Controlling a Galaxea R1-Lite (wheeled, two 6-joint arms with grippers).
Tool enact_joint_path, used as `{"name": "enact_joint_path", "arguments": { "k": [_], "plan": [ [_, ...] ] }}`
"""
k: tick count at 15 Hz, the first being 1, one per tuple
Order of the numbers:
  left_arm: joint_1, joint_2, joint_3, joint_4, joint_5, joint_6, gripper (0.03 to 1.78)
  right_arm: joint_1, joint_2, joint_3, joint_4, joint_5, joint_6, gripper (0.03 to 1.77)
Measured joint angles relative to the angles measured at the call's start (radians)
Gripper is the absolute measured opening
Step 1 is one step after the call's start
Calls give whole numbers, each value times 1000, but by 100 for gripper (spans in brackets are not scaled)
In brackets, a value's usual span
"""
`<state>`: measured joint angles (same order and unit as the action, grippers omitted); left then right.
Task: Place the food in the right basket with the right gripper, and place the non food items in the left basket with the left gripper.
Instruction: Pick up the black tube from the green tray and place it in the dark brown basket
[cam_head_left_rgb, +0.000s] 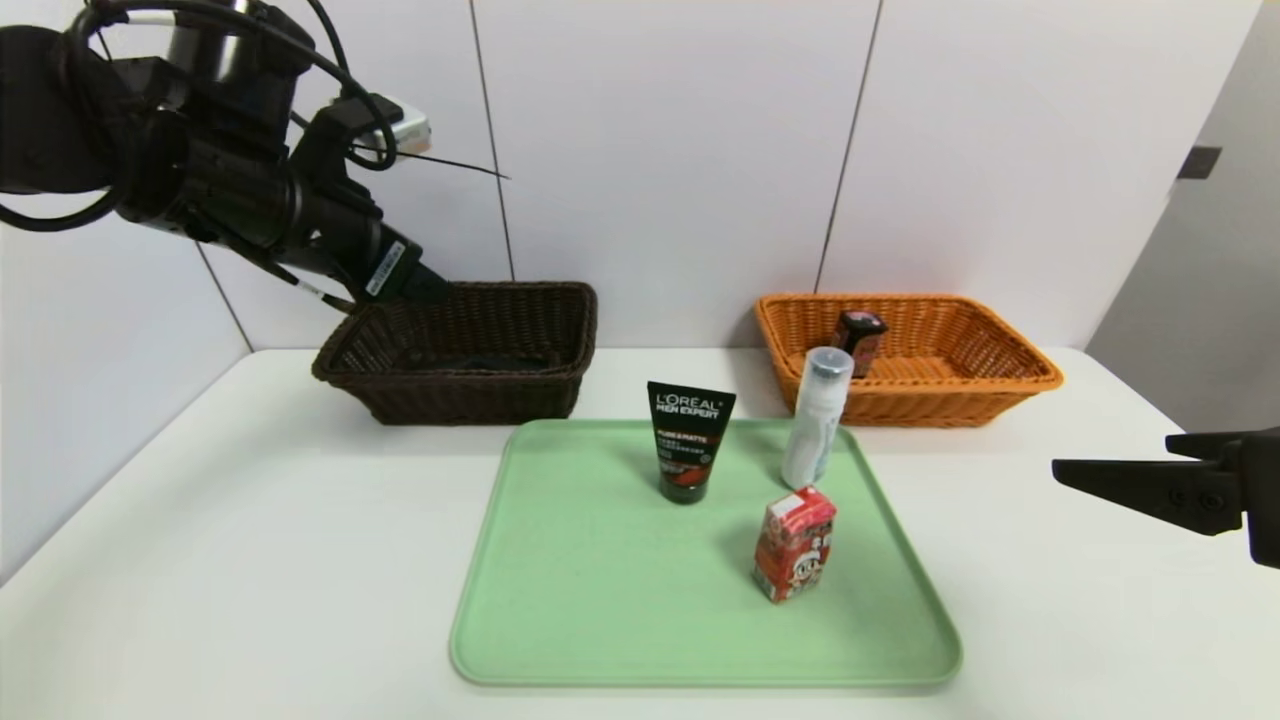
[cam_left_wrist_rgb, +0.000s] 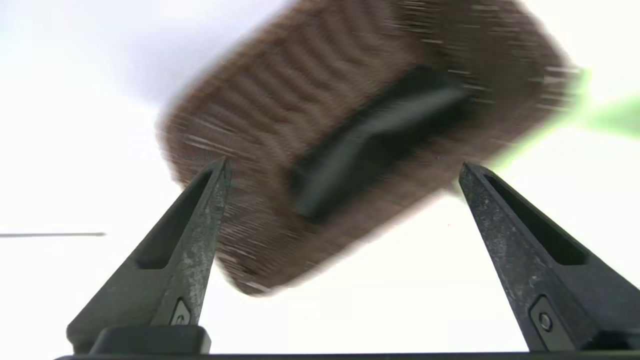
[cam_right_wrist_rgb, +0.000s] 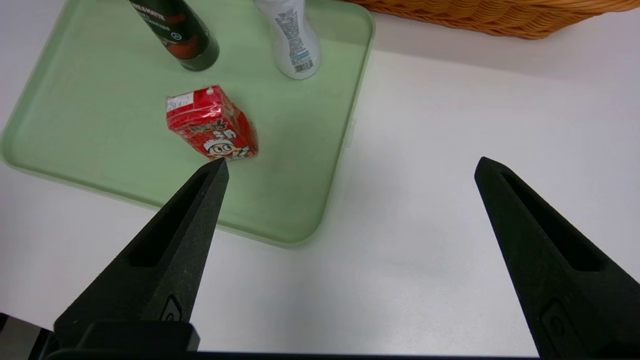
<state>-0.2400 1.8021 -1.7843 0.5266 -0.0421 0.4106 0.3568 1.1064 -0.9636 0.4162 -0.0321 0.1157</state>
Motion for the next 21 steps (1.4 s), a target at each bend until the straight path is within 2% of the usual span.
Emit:
{"name": "enact_joint_path", "arguments": {
  "k": [5, 9, 11, 13, 16, 21],
  "plan": [
    [-198, -187, 202, 0, -127, -94, 166, 0, -1, 2, 0, 2, -2, 170],
    [-395, -284, 325, -9, -133, -158, 167, 0, -2, 6, 0, 2, 0, 170],
    [-474, -308, 400, -41, -129, -232, 168, 0, -2, 9, 0, 2, 0, 170],
    [-528, -319, 482, -98, -124, -287, 168, 0, -2, 14, 1, 1, 1, 170],
    [-591, -315, 604, -250, -107, -346, 169, 0, -3, 30, 0, 1, 3, 170],
    [-636, -247, 764, -520, -26, -361, 169, 0, -1, 55, -2, 1, 28, 170]
  ]
}}
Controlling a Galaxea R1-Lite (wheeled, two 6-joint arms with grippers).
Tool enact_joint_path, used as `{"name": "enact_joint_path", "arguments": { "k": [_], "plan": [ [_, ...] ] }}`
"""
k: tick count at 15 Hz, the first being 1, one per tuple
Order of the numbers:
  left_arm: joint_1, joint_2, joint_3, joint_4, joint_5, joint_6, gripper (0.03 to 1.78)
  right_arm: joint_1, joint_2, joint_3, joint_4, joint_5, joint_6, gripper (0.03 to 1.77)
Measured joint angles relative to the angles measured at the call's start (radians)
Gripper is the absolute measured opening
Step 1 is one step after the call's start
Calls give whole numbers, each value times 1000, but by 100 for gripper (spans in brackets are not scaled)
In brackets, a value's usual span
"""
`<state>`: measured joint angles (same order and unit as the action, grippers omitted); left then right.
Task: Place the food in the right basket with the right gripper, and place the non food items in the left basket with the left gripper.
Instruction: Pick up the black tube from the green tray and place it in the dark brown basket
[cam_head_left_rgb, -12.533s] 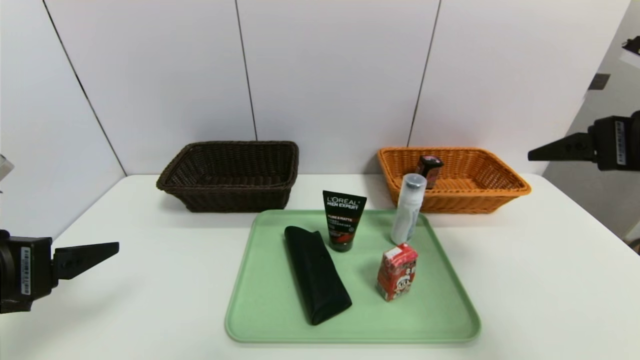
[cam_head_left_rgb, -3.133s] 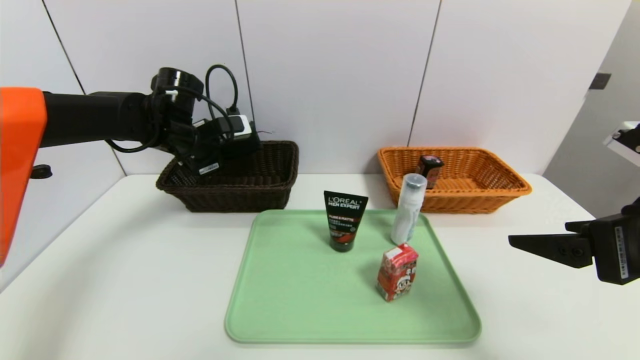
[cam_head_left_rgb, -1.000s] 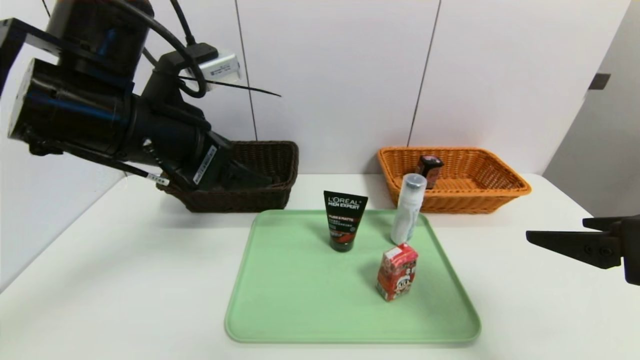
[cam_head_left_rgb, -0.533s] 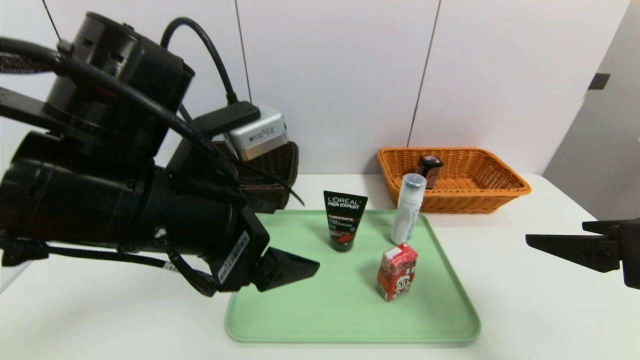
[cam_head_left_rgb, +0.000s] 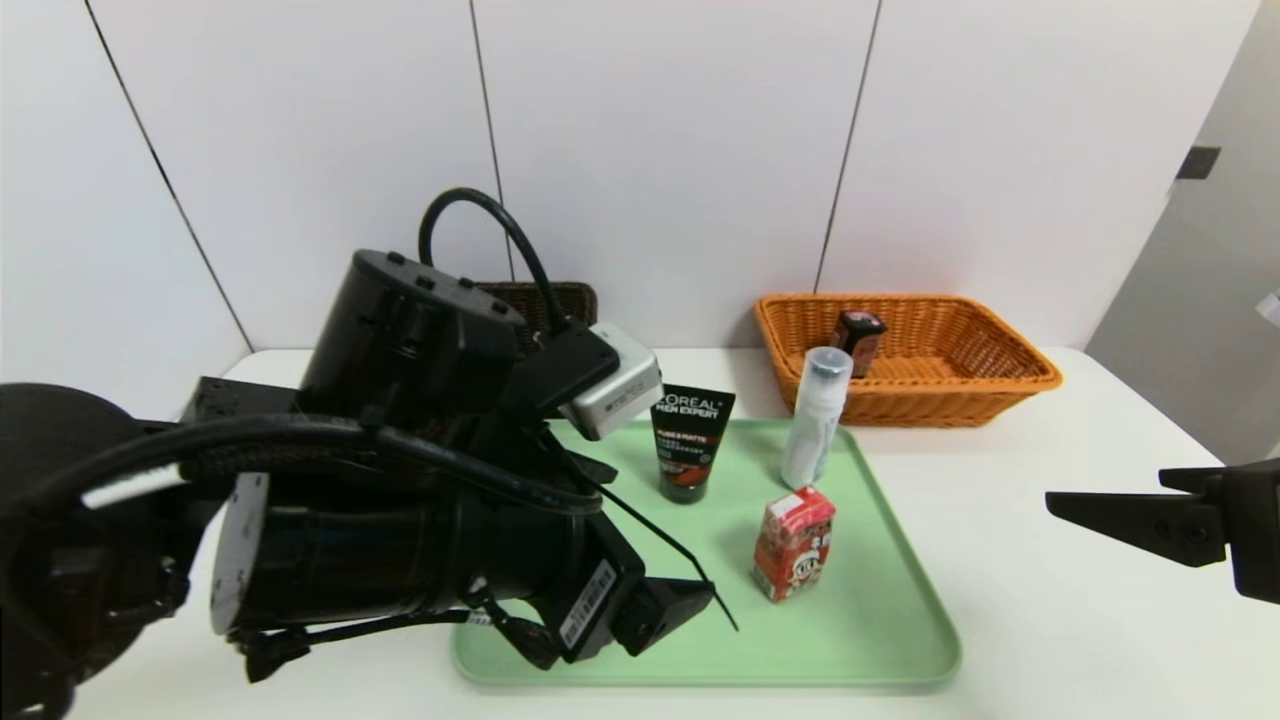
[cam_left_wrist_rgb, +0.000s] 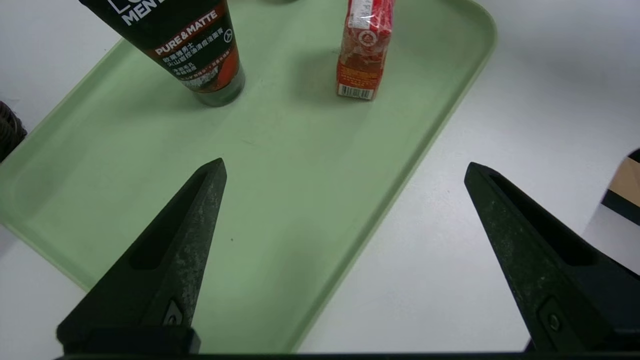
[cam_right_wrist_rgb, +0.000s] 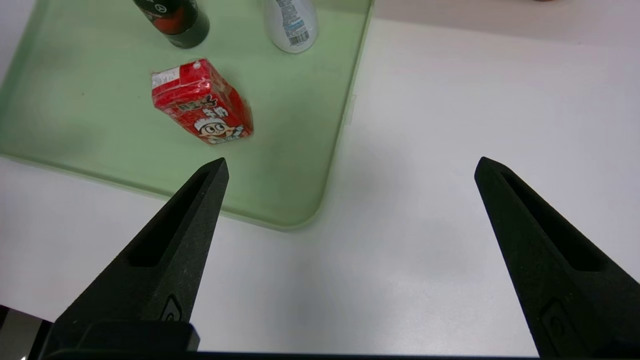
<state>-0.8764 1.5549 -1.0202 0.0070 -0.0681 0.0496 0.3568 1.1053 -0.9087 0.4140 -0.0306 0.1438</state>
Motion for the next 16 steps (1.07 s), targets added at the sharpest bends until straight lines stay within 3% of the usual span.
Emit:
{"name": "enact_joint_path", "arguments": {
  "k": [9, 11, 16],
  "plan": [
    [-4, 243, 72, -421, 155, -49, 169, -20, 7, 12, 0, 0, -1, 170],
    [1, 276, 73, -456, 196, -54, 169, -24, 8, 12, 0, 0, -1, 170],
    [41, 316, 70, -466, 201, -57, 169, -26, 8, 13, 1, 0, -1, 170]
  ]
}}
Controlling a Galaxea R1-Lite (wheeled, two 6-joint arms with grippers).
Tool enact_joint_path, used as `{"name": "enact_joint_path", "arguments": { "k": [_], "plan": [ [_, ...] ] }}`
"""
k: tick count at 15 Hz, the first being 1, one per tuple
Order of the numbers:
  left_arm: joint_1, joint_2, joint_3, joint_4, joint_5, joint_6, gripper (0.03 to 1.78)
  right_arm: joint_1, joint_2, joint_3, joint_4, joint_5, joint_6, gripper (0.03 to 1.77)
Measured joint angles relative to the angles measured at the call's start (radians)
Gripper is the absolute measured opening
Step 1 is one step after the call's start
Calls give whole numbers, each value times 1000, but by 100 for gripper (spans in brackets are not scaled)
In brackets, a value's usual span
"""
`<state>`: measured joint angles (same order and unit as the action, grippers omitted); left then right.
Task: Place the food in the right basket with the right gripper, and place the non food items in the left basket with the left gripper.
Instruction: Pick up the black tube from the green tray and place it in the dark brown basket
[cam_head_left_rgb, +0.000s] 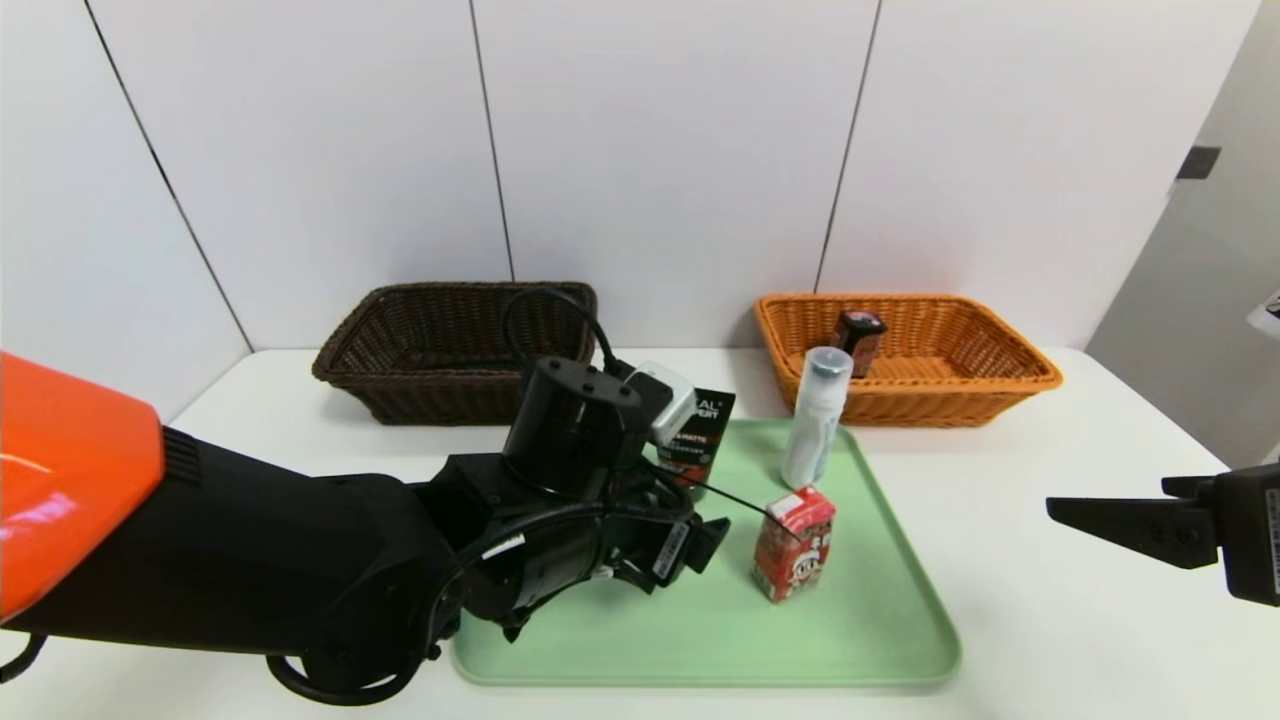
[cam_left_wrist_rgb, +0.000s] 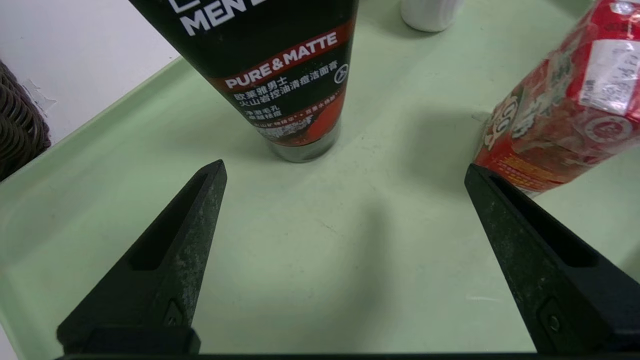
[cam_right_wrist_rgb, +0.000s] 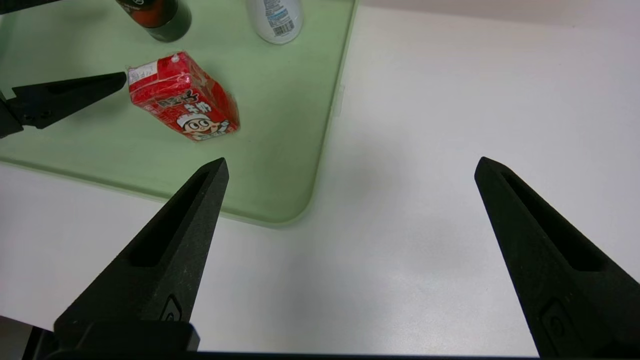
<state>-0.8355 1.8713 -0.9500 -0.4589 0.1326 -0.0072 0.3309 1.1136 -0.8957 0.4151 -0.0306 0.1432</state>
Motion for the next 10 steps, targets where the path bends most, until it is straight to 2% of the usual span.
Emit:
{"name": "enact_joint_path", "arguments": {
  "k": [6, 10],
  "plan": [
    [25, 50, -9, -95, 0, -23, 169, 0, 0, 2, 0, 0, -1, 170],
    [32, 81, -53, -101, 0, -36, 169, 0, 0, 3, -1, 0, -3, 170]
  ]
}}
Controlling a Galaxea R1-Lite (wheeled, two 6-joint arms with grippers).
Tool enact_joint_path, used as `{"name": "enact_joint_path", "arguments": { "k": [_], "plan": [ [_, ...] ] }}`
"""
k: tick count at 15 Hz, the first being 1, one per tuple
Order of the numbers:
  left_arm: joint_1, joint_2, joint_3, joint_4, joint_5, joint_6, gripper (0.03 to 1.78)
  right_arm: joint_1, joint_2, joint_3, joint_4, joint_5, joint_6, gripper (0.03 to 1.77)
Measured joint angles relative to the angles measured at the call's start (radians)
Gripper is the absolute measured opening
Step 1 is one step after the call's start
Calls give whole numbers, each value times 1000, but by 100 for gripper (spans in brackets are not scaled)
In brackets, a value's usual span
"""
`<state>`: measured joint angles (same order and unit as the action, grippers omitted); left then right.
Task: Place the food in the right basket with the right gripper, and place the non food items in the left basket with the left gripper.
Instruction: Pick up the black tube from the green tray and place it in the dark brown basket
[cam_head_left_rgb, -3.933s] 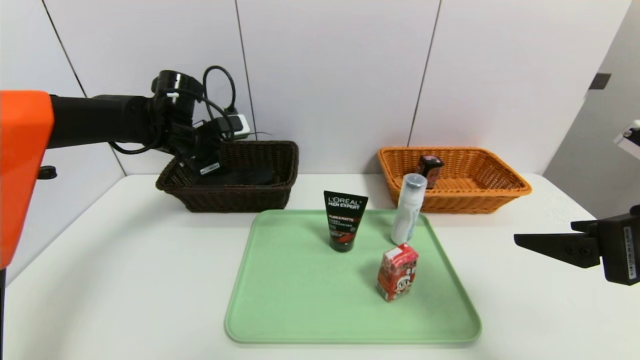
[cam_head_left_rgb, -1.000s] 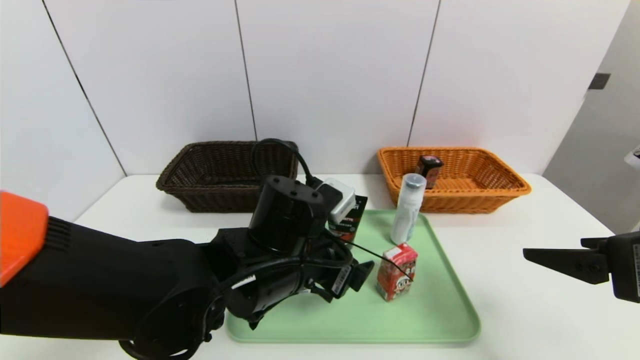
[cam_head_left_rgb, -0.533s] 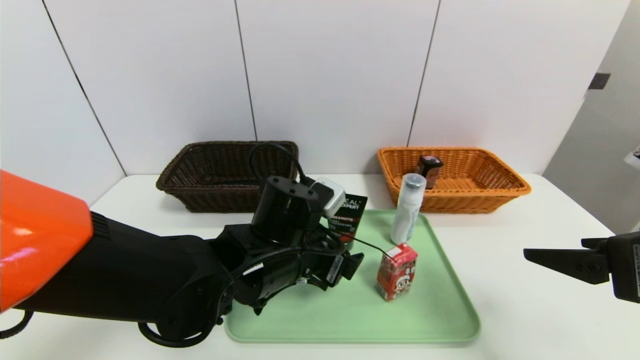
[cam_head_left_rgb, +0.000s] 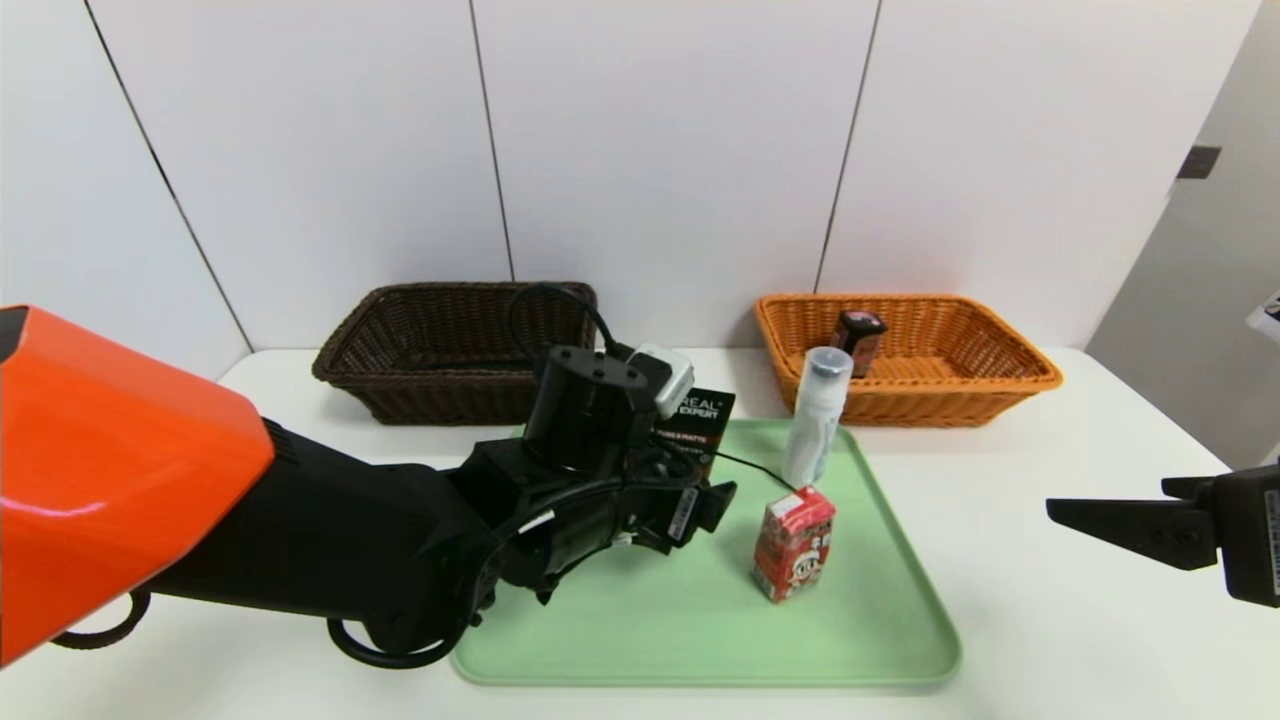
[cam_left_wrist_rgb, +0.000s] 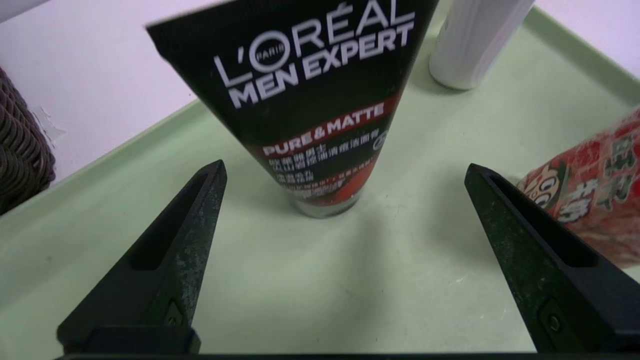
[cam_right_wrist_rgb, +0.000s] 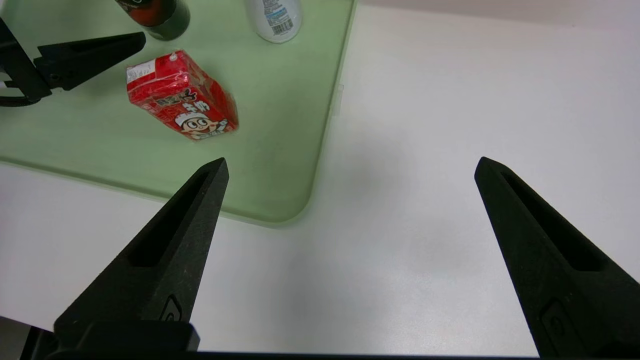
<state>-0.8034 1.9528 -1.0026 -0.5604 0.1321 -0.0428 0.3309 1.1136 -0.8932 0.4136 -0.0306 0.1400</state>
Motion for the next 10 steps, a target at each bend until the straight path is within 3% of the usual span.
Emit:
{"name": "enact_joint_path", "arguments": {
  "k": [10],
  "plan": [
    [30, 111, -161, 7, 0, 3, 169, 0, 0, 0, 0, -1, -1, 170]
  ]
}}
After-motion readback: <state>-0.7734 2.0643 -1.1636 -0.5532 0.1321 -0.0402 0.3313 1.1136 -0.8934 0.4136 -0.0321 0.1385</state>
